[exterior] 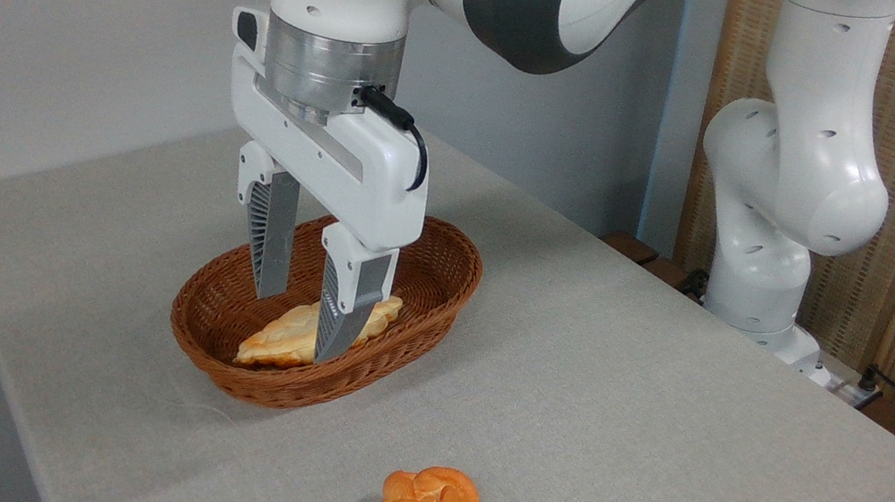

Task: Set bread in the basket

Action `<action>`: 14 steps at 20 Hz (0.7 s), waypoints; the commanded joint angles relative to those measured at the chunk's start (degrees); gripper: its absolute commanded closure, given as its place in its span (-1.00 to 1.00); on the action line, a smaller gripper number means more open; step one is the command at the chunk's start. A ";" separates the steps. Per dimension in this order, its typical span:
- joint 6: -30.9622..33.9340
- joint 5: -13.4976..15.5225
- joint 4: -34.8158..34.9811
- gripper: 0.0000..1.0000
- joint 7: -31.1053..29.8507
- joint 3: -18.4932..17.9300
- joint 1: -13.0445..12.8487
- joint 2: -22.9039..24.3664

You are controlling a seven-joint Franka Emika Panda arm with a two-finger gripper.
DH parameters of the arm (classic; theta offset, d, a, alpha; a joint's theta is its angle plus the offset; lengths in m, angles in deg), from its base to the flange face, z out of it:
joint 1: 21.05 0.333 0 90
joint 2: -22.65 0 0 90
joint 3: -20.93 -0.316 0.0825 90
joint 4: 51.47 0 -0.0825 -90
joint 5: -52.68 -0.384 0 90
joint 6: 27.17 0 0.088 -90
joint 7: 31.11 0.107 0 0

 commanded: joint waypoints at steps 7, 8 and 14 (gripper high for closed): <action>1.17 0.13 -0.18 -1.00 -0.16 -0.35 -0.76 0.52; 1.17 0.13 -0.26 -1.00 -0.07 -0.35 -0.67 0.52; 1.17 0.30 -0.18 -1.00 0.20 6.90 6.85 0.52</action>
